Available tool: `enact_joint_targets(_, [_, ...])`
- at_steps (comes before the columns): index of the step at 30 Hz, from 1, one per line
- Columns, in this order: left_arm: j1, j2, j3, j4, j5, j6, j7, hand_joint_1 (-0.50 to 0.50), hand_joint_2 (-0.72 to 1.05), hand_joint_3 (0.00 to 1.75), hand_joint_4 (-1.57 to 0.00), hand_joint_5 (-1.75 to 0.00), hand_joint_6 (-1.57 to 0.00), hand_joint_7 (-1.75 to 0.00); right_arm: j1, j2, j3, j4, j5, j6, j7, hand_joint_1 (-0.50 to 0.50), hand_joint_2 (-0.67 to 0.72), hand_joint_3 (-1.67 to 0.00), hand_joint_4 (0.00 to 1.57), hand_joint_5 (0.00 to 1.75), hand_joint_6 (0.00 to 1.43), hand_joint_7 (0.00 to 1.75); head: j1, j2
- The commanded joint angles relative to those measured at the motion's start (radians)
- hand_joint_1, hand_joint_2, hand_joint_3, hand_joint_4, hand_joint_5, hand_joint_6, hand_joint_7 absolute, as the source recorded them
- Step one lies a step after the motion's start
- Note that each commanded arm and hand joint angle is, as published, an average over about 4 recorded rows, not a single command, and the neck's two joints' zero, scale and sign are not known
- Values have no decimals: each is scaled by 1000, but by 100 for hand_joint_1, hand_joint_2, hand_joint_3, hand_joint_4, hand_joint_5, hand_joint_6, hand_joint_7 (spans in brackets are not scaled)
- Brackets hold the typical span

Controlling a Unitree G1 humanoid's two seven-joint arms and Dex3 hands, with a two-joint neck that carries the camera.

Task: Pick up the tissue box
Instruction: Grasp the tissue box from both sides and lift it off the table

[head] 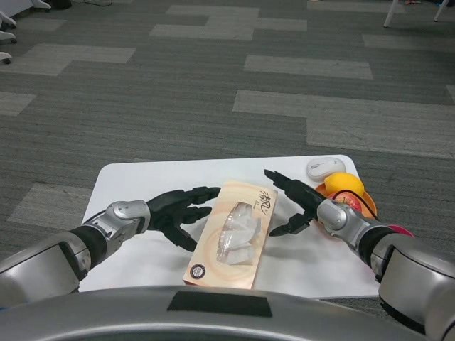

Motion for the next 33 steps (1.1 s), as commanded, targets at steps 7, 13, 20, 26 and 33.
enact_joint_targets(7, [-4, -15, 28, -2, -6, -8, 6, 50, 105, 17, -1, 0, 0, 0, -65, 35, 73, 19, 11, 10, -68, -42, -41, -24, 0, 19, 0, 0, -3, 9])
enact_joint_targets(13, [-4, -18, 26, -3, -7, -10, 6, 50, 105, 13, 0, 0, 0, 0, -83, 42, 97, 21, 11, 10, -98, -42, -41, -24, 0, 19, 0, 0, -5, 9])
enact_joint_targets(20, [-4, -18, 26, -3, -8, -10, 6, 50, 105, 9, 0, 0, 0, 0, -94, 47, 103, 23, 11, 9, -115, -42, -41, -24, 0, 19, 0, 0, -7, 12])
enact_joint_targets(26, [-4, -19, 31, -3, -7, -11, 6, 50, 105, 15, 0, 0, 0, 0, -101, 53, 97, 25, 11, 9, -119, -42, -41, -24, 0, 19, 0, 0, -6, 18])
enact_joint_targets(33, [-4, -21, 34, -3, -8, -11, 6, 50, 105, 11, 0, 0, 0, 0, -118, 60, 56, 32, 11, 9, -123, -42, -38, -24, 0, 19, 0, 0, -5, 22])
